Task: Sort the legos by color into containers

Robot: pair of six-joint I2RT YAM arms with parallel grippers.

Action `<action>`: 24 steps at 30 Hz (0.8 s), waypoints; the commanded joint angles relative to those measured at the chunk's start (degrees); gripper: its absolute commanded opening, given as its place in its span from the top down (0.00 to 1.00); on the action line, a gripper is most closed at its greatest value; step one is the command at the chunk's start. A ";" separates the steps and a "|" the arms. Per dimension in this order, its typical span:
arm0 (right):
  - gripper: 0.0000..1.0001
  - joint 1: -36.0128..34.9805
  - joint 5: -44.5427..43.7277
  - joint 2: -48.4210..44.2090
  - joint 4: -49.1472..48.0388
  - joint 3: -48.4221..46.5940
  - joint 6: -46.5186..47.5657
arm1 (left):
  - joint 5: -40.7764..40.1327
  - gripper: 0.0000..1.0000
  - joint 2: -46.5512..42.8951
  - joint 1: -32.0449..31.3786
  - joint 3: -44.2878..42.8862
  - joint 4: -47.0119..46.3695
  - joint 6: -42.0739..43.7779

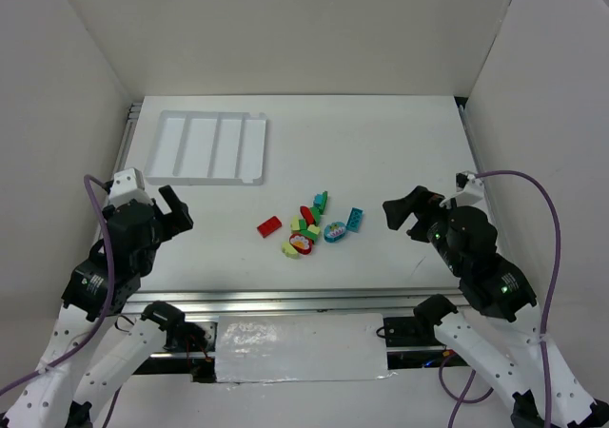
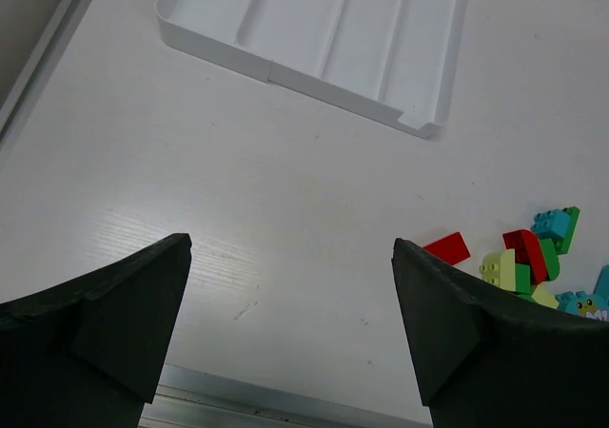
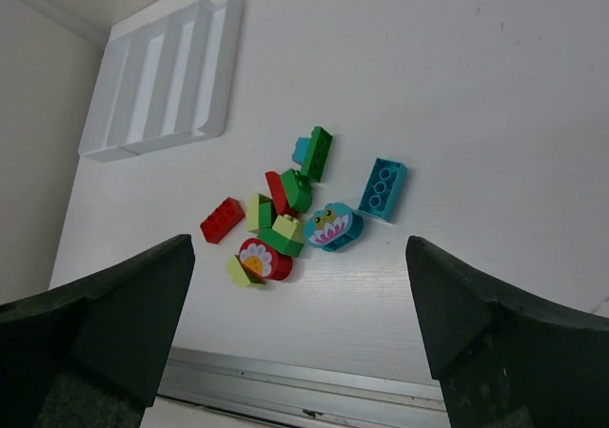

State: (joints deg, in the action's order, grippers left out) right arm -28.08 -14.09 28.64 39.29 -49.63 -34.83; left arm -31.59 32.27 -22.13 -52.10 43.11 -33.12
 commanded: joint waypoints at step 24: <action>0.11 -0.58 -3.49 48.77 -12.65 -3.80 -9.21 | 2.50 0.01 -2.48 0.42 1.12 -3.30 2.18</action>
State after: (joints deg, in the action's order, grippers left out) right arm -28.36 -15.55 74.06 30.68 -50.00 -42.96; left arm -29.89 30.57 -21.89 -51.24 42.24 -32.73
